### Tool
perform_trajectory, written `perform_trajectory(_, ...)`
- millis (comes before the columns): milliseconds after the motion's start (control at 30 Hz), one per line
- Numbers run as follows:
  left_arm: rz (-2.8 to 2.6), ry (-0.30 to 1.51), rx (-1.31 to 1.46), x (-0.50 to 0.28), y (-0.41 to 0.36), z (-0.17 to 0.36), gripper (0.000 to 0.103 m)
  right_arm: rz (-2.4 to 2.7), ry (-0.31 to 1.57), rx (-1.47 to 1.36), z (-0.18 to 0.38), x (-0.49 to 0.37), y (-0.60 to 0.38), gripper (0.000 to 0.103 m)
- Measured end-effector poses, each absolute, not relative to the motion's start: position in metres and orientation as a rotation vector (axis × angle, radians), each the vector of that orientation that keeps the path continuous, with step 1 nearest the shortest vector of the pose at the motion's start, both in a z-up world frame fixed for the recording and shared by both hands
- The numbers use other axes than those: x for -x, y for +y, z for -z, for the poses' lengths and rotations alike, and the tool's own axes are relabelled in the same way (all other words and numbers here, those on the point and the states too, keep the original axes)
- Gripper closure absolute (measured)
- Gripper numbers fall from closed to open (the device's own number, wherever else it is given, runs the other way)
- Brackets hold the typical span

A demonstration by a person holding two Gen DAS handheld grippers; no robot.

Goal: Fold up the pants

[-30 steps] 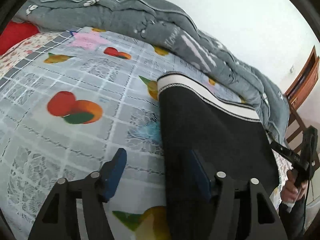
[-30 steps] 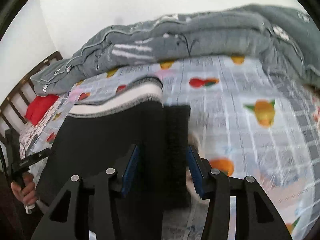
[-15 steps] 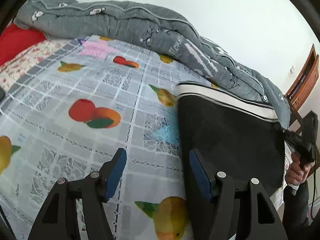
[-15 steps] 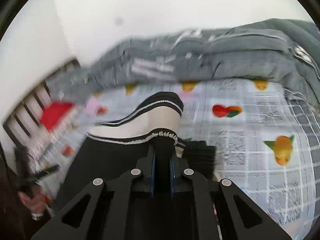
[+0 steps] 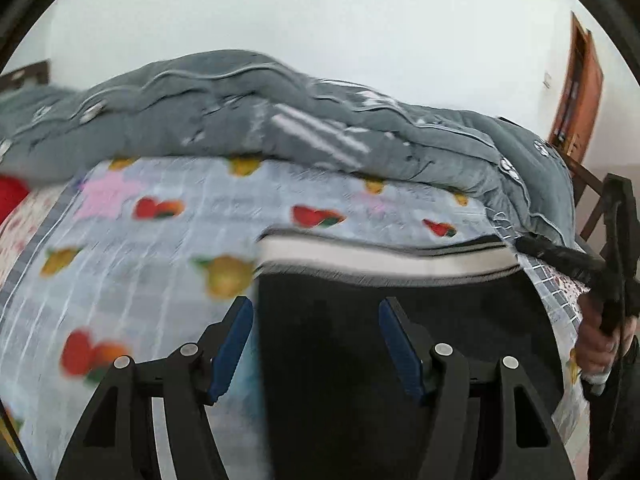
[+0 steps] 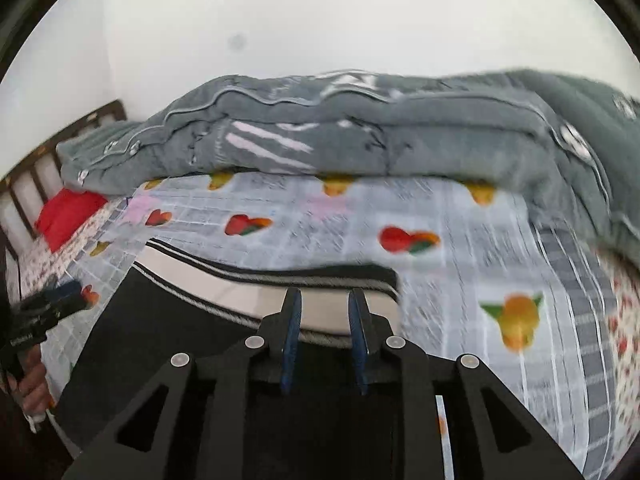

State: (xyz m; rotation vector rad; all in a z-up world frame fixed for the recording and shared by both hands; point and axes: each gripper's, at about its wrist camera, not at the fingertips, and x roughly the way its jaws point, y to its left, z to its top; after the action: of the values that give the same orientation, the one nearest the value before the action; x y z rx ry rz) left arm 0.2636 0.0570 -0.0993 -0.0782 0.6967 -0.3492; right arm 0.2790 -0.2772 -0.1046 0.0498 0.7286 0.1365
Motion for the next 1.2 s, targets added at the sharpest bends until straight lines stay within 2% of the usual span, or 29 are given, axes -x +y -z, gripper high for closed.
perform_trajectory(133,0.351,0.746,0.034,-0.299,0.026,0.12,0.037,-0.116,0.838,-0.039,0.144,-0.312,-0.27,0.079)
perform_trajectory(267,0.287,0.82,-0.047,-0.319,0.005,0.156,0.036,-0.083,0.819,-0.035,0.161,-0.323,-0.275,0.078)
perform_trajectory(433,0.253,0.809,-0.068,-0.324,0.0,0.158,0.031,-0.04,0.791,0.041,0.169,-0.337,-0.265,0.078)
perform_trajectory(733,0.252,0.83,-0.066,-0.338,-0.005,0.164,0.025,-0.075,0.774,-0.031,0.173,-0.346,-0.274,0.077)
perform_trajectory(1200,0.25,0.83,-0.07,-0.339,-0.005,0.165,0.023,-0.082,0.764,-0.045,0.173,-0.346,-0.275,0.075)
